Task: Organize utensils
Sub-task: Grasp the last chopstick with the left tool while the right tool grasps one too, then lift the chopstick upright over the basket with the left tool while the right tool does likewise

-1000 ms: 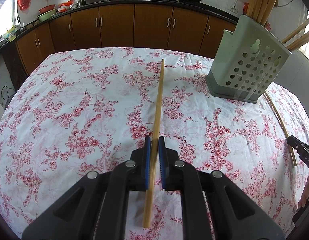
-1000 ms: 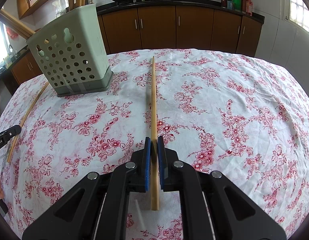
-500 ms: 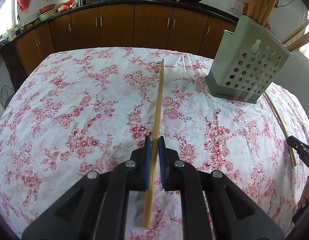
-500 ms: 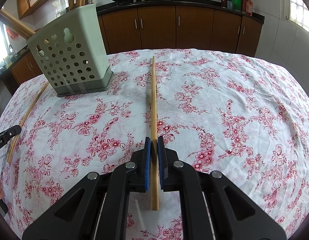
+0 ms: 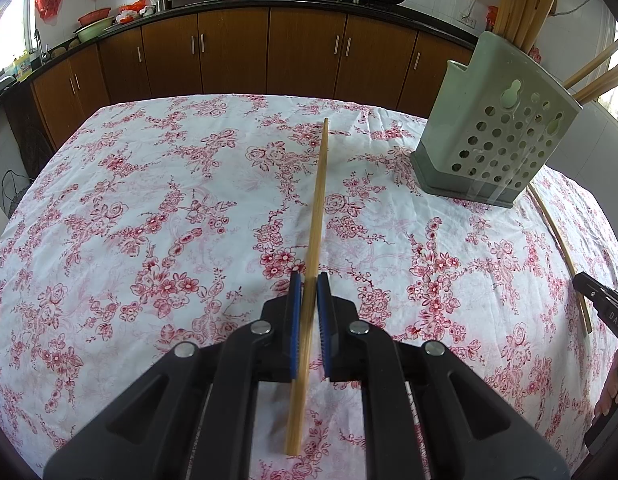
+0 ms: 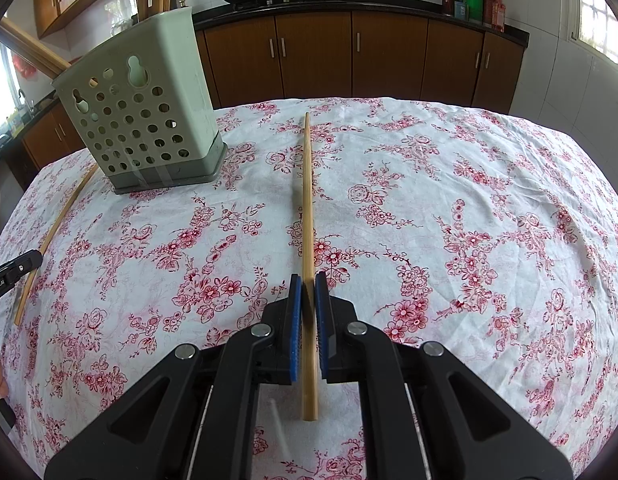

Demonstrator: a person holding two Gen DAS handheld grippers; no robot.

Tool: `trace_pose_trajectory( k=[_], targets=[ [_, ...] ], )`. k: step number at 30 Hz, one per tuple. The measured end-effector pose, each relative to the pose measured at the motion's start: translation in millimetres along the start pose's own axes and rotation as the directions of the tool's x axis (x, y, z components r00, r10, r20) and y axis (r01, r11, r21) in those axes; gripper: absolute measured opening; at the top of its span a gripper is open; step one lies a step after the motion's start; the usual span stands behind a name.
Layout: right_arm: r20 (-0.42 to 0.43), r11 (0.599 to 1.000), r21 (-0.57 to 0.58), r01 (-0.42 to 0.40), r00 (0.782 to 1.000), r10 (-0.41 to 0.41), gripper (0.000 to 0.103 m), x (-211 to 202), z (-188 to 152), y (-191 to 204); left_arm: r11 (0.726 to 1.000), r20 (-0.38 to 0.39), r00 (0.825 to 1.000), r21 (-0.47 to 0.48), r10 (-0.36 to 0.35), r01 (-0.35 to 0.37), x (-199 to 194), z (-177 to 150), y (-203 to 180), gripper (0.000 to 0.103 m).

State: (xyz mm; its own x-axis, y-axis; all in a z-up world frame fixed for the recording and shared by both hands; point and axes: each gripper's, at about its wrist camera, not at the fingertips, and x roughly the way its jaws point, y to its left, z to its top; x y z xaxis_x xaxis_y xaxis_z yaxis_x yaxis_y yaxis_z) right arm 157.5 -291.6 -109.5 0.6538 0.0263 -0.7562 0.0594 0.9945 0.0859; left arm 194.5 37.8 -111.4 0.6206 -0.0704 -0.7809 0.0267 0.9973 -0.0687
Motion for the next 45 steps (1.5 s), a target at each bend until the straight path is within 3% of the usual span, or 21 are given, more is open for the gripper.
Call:
trace_pose_trajectory(
  k=[23,33,39,45],
  targets=[
    [0.0,1.0,0.0,0.003,1.0,-0.003,0.008,0,0,0,1.0,0.001,1.0,0.0,0.001,-0.001,-1,0,0,0.011],
    [0.012,1.0,0.005,0.003,1.0,-0.004,0.008,-11,-7,-4,0.997,-0.004,1.0,0.074,0.03,-0.029,-12,-10,-8,0.008],
    [0.166,1.0,0.025,-0.015,0.986,0.01,0.008,-58,10,-10,0.997,0.131,0.991,0.079,-0.015,0.005,-60,6,-12,0.008],
    [0.304,0.999,0.029,-0.035,0.952,0.025,0.008,-104,33,-8,0.997,0.275,0.959,0.057,-0.069,0.055,-115,35,-15,0.008]
  ],
)
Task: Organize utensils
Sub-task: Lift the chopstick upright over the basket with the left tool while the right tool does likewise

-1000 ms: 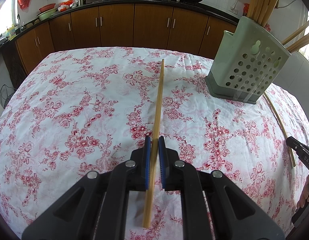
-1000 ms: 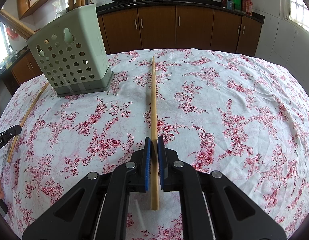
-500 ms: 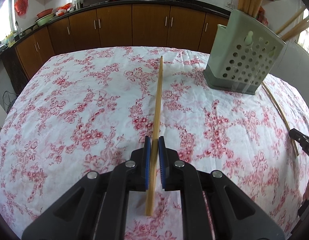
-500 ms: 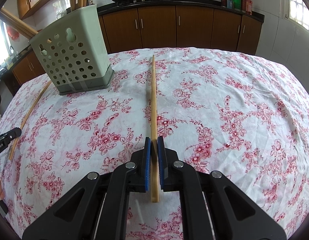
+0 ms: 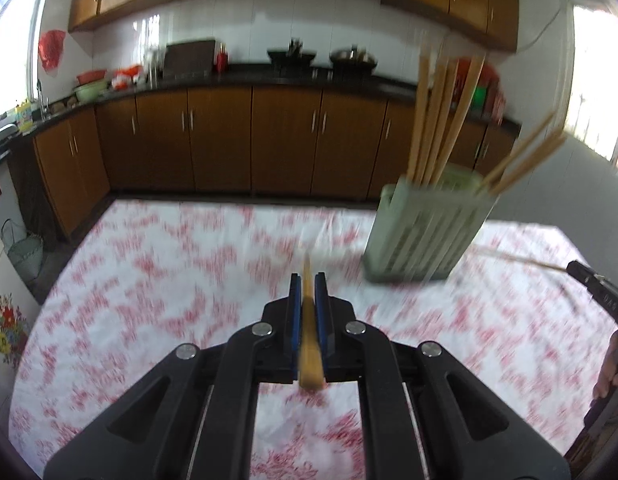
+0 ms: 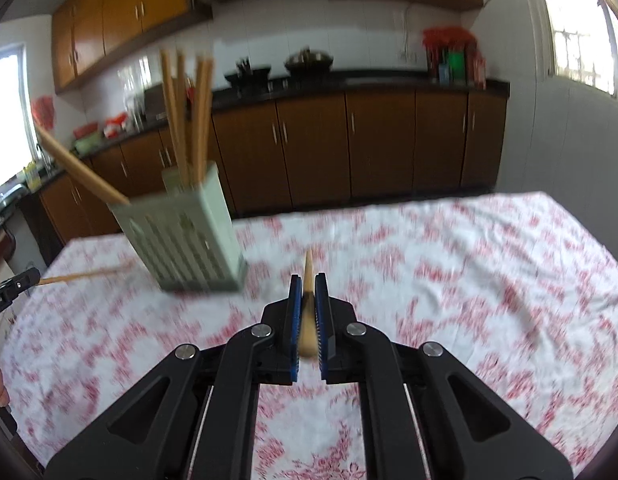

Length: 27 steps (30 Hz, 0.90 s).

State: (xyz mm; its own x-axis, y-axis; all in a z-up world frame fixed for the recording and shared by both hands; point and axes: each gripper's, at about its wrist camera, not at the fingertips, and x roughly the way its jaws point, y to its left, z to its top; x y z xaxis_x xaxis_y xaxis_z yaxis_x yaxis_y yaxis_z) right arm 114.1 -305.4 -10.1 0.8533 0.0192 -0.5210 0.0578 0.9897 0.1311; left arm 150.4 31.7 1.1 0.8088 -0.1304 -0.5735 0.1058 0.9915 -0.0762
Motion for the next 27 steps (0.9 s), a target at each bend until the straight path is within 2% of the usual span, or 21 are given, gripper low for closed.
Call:
trace_pose_trajectory(
  k=[11,16,19,23,26,27],
  targets=[
    [0.135,0.999,-0.009,-0.05,0.989,0.051,0.008,-34,40,10,0.999,0.12,0.992,0.024,-0.047,0.044,-42,43,-17,0.008],
    [0.199,0.994,-0.037,-0.108,0.974,0.113,0.008,-53,61,23,0.995,0.17,0.981,0.048,-0.092,0.085,-59,55,-31,0.008],
    [0.249,0.987,-0.056,-0.151,0.955,0.161,0.008,-66,76,35,0.992,0.213,0.969,0.063,-0.122,0.111,-70,67,-46,0.008],
    [0.343,0.975,-0.067,-0.211,0.913,0.221,0.008,-80,100,49,0.988,0.283,0.947,0.067,-0.15,0.137,-78,90,-64,0.008],
    [0.425,0.969,-0.077,-0.236,0.871,0.246,0.008,-87,115,58,0.987,0.358,0.92,0.052,-0.16,0.152,-83,114,-77,0.008],
    [0.448,0.968,-0.08,-0.238,0.859,0.248,0.008,-87,119,61,0.987,0.394,0.905,0.043,-0.16,0.156,-86,124,-82,0.008]
  ],
)
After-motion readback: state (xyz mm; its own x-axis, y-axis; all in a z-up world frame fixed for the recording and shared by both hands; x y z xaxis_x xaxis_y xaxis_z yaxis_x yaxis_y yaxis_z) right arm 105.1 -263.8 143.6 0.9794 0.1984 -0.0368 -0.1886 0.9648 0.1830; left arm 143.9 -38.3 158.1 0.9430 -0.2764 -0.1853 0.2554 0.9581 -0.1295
